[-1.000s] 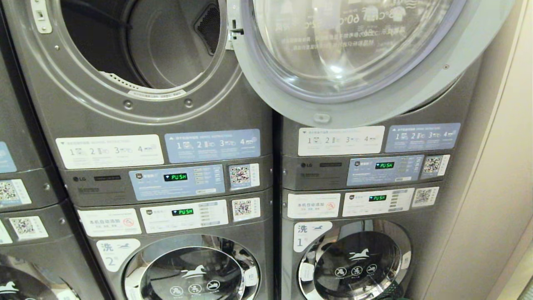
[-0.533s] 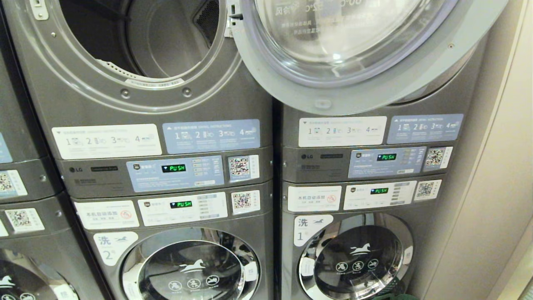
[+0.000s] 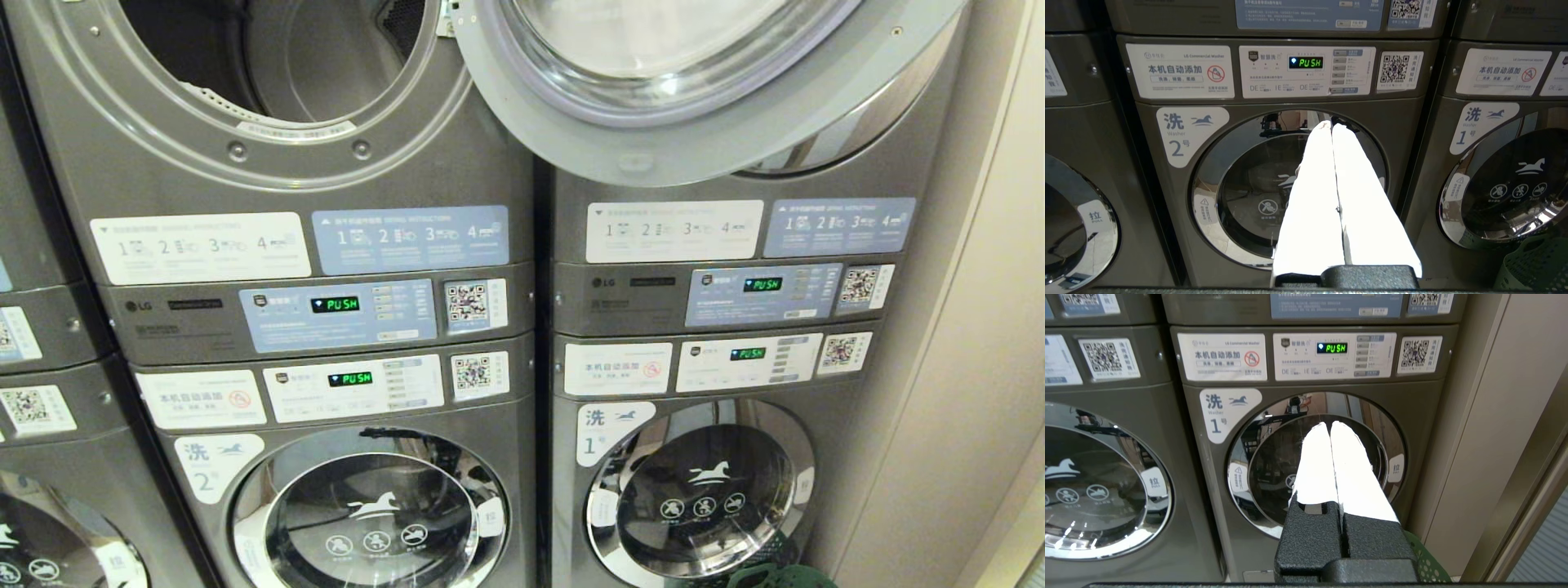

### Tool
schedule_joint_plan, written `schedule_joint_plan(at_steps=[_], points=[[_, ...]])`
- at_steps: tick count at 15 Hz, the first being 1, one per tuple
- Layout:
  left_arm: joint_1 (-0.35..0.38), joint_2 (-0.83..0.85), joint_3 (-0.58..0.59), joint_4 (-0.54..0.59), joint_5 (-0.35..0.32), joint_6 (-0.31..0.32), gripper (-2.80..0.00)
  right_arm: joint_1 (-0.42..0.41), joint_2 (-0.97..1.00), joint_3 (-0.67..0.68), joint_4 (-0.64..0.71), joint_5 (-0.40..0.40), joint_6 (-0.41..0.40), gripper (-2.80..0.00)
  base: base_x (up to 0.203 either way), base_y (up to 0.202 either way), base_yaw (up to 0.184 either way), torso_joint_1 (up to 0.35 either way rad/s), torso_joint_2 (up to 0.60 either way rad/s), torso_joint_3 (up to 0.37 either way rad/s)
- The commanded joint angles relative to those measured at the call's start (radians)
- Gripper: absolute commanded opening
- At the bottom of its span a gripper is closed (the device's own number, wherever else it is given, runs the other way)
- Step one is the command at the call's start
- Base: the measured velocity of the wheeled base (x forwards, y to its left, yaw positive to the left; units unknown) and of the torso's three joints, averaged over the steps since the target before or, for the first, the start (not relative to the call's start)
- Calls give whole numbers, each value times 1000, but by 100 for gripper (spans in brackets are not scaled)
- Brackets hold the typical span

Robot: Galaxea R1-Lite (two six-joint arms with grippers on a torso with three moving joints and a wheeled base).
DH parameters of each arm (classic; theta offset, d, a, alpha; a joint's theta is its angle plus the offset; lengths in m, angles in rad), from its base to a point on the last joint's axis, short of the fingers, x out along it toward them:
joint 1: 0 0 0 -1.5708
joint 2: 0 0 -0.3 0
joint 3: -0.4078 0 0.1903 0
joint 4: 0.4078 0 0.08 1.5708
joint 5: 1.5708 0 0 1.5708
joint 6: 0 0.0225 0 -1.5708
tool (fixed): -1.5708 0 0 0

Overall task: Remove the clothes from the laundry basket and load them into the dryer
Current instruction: Take the clothes out of the basket

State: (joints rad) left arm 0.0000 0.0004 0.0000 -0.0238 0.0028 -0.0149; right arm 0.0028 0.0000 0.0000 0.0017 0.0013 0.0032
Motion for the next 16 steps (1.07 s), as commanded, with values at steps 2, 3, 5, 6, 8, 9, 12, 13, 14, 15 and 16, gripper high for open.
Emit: schedule_joint_plan(at_steps=[2,3,5,6,8,9,12,13,14,15,16], points=[[0,-2,0,-1,0,0,-280,0,-1,0,0,0,1,-280,0,0,0,-200,421,213],[0,-2,0,-1,0,0,-280,0,0,0,0,0,0,-280,0,0,0,-237,500,256],[0,-2,0,-1,0,0,-280,0,-1,0,0,0,1,-280,0,0,0,-262,543,280],[0,-2,0,-1,0,0,-280,0,-2,0,0,0,1,-280,0,0,0,-262,548,288],[0,-2,0,-1,0,0,-280,0,-1,0,0,0,0,-280,0,0,0,-260,552,276],[0,-2,0,-1,0,0,-280,0,-2,0,0,0,1,-280,0,0,0,-253,531,267],[0,-2,1,-1,0,0,-280,0,-2,0,0,0,1,-280,0,0,0,-250,532,273],[0,-2,0,-1,0,0,-280,0,-1,0,0,0,0,-280,0,0,0,-247,506,268],[0,-2,0,-1,0,0,-280,0,-2,0,0,0,0,-280,0,0,0,-257,514,264],[0,-2,0,-1,0,0,-280,0,-2,0,0,0,1,-280,0,0,0,-237,498,259],[0,-2,0,-1,0,0,-280,0,-2,0,0,0,1,-280,0,0,0,-242,503,259]])
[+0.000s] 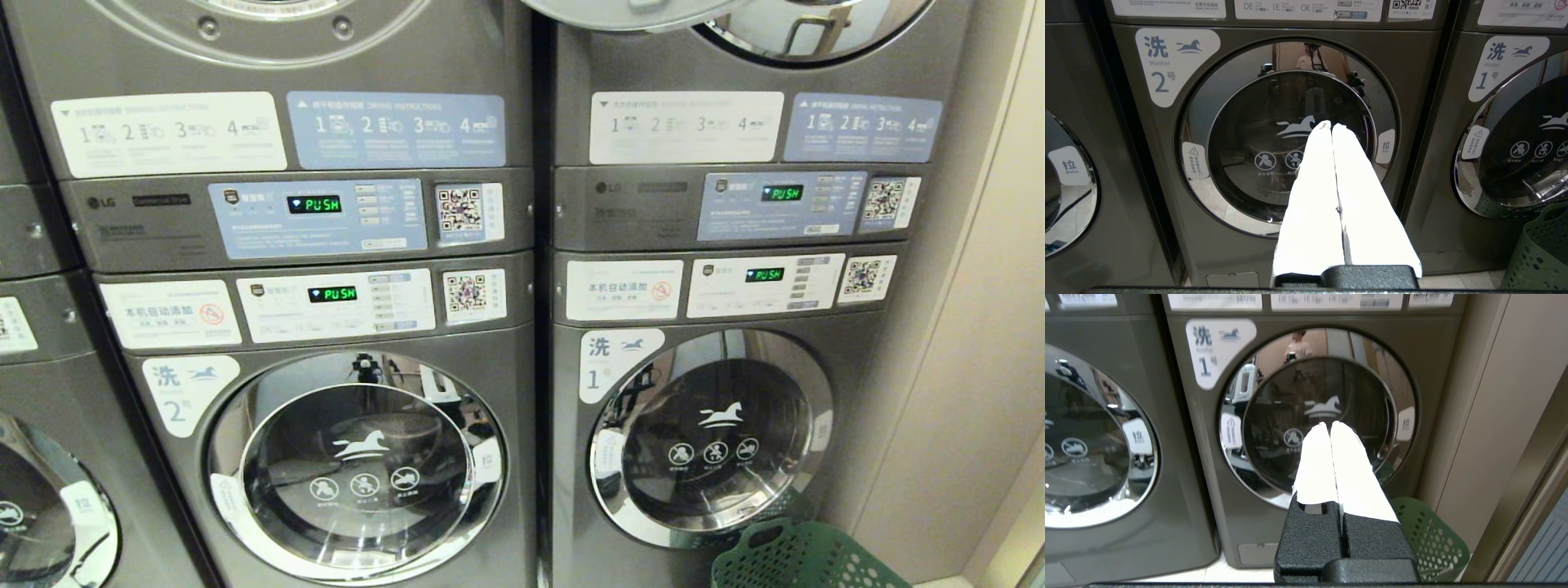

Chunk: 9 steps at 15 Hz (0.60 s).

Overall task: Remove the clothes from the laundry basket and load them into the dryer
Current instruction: Take the clothes out of the basket

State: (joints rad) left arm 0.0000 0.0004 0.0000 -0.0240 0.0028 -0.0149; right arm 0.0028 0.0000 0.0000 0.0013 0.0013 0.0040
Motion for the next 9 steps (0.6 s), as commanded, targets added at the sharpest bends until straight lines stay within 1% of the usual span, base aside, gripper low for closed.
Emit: schedule_joint_plan(at_steps=[1,9], points=[[0,-2,1,-1,0,0,-280,0,0,0,0,0,1,-280,0,0,0,-230,493,259],[0,-2,1,-1,0,0,-280,0,-2,0,0,0,-1,-280,0,0,0,-220,476,253]])
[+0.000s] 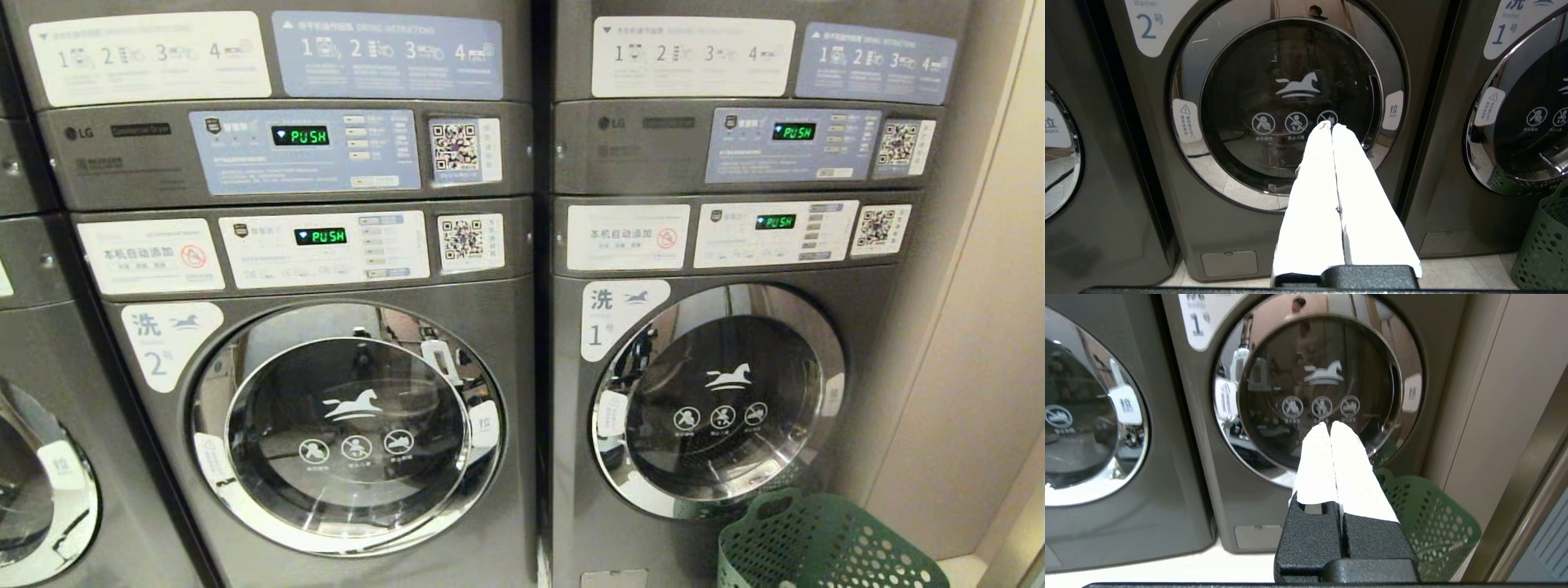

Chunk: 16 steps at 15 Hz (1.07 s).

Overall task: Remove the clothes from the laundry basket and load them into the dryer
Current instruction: Take the clothes out of the basket

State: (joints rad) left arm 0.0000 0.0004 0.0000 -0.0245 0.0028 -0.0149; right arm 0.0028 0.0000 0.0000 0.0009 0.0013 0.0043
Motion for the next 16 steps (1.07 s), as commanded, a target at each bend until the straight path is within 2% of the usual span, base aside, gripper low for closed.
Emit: schedule_joint_plan(at_steps=[1,7,16], points=[[-1,-2,1,0,0,0,-280,0,-2,0,1,0,0,-280,0,0,0,-210,457,247],[0,-2,0,0,0,0,-280,-1,-1,0,1,0,0,-280,0,0,0,-186,420,223],[0,-2,1,0,0,0,-280,0,-1,0,1,0,3,-280,0,0,0,-13,36,21]])
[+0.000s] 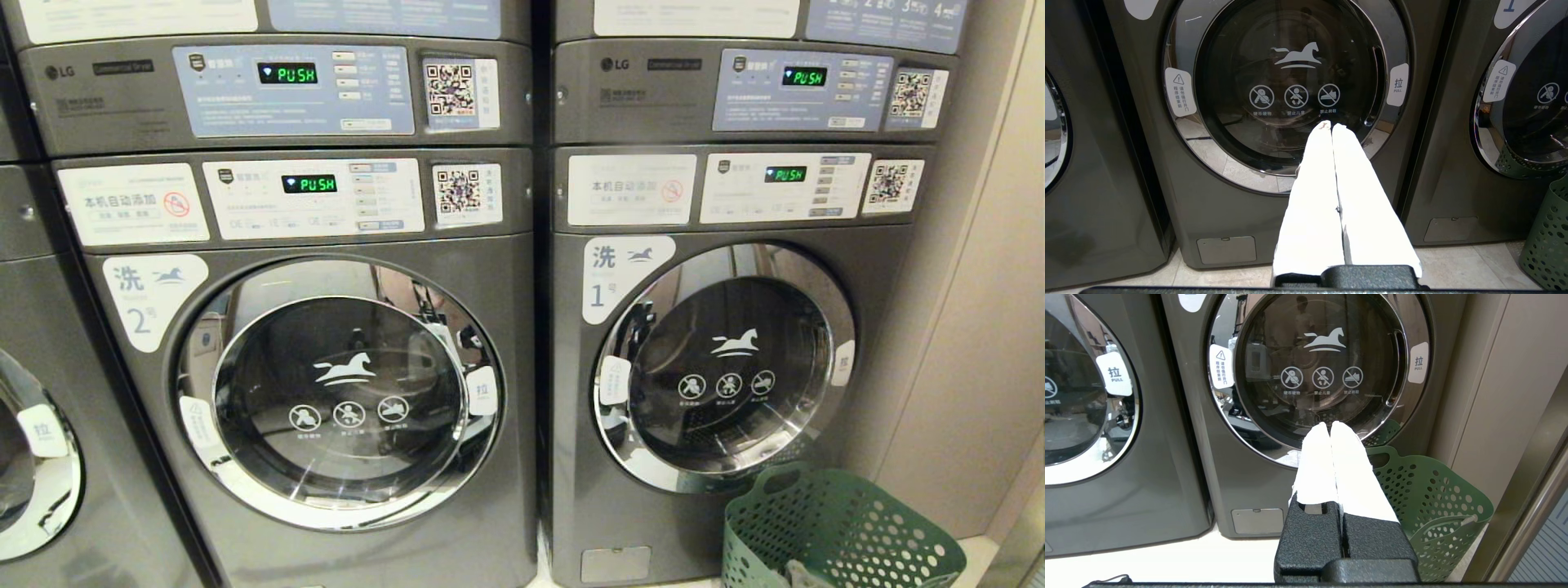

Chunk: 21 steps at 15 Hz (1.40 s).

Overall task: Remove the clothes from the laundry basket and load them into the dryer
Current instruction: Take the clothes out of the basket

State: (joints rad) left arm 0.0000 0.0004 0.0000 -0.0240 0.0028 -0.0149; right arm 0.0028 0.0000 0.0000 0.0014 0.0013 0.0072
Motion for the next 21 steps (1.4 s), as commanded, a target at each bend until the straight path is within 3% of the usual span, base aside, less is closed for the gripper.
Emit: schedule_joint_plan(at_steps=[1,21], points=[[0,-2,0,-1,0,0,-280,0,-2,0,0,0,0,-280,0,0,0,0,0,0],[0,-2,0,-1,0,0,-280,-1,-2,0,0,0,0,-280,0,0,0,0,0,0]])
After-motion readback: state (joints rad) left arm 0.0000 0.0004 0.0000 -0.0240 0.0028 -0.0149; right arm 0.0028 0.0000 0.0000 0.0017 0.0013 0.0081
